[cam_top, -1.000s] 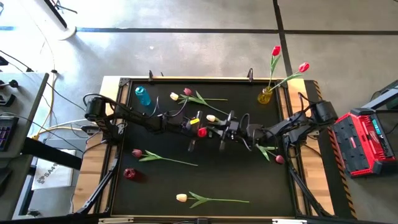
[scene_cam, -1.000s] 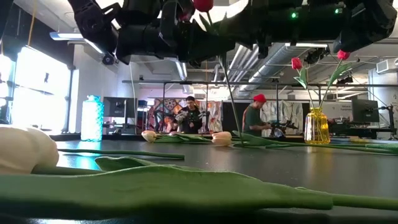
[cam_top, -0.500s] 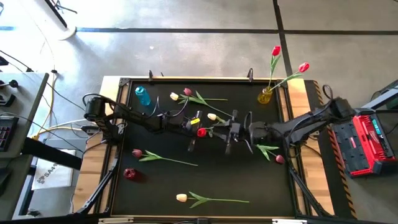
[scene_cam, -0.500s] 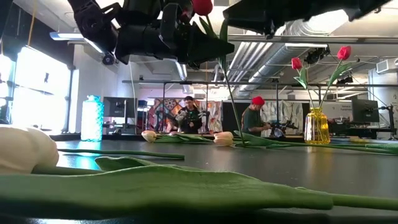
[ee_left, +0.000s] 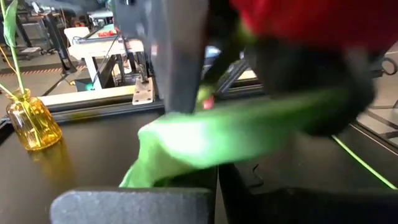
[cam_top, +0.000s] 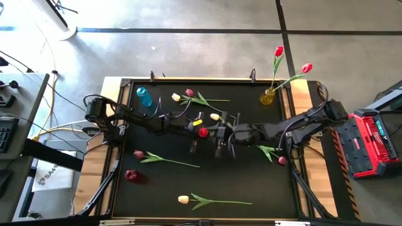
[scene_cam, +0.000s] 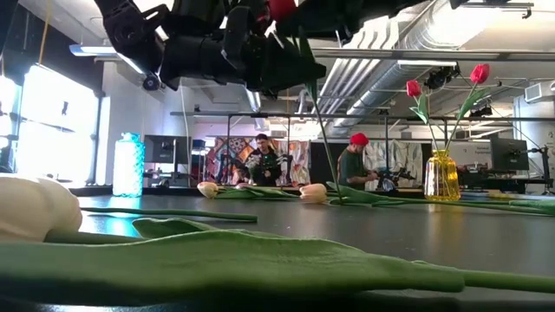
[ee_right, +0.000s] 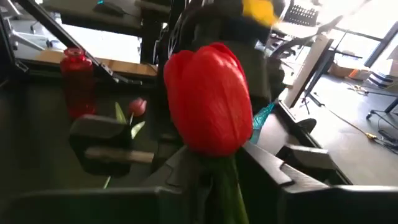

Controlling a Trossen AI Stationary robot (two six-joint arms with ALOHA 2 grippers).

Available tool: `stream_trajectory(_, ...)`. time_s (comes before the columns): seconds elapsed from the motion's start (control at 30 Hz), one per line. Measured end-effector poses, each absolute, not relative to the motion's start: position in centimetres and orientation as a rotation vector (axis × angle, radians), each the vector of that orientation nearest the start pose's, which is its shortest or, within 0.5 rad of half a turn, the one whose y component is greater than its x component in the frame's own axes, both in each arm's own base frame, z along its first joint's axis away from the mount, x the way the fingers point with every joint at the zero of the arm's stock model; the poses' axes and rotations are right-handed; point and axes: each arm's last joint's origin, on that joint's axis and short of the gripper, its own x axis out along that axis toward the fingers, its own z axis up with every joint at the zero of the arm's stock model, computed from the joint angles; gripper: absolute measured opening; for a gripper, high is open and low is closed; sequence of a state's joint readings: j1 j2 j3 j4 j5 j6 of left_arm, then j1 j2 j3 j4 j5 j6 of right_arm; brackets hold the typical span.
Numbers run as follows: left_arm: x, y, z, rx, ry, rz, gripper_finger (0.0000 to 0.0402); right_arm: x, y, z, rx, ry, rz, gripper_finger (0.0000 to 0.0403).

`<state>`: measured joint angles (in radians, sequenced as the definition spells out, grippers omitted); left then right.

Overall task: Sort flowers into vase by color
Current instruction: Put the red tulip into the yellow vase

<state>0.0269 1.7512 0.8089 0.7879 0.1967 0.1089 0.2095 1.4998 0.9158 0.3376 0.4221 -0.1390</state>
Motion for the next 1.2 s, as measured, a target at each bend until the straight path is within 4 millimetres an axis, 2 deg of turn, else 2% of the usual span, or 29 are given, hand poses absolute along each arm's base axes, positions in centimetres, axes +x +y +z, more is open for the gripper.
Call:
stream_trajectory(0.23,35.5,0.4,18.3,0.087,0.171,-0.179,0.0000,32.7,5.7,26.3,-0.206,0.295,-0.207,0.0007)
stream_trajectory(0.4,35.4,0.5,18.1,0.085,0.188,-0.156,0.0005,32.2,5.4,27.6,-0.215,0.344,-0.396,0.0004)
stream_trajectory(0.5,35.4,0.6,18.0,0.084,0.203,-0.151,0.0015,31.1,4.9,29.7,-0.205,0.335,-0.520,0.0004)
stream_trajectory(0.67,34.8,1.1,17.2,0.077,0.226,-0.158,0.0025,28.0,3.8,33.7,-0.168,0.260,-0.716,0.0002)
stream_trajectory(0.83,34.1,1.8,16.3,0.063,0.246,-0.138,0.0026,23.7,2.1,37.0,-0.140,0.182,-0.921,0.0001)
stream_trajectory(1.0,33.3,2.1,15.7,0.054,0.230,-0.125,0.0026,20.2,-0.2,39.0,-0.095,0.118,-1.148,0.0001)
stream_trajectory(1.2,33.1,2.1,15.5,0.050,0.230,-0.125,0.0026,17.5,-3.6,40.2,-0.059,0.076,-1.391,0.0000)
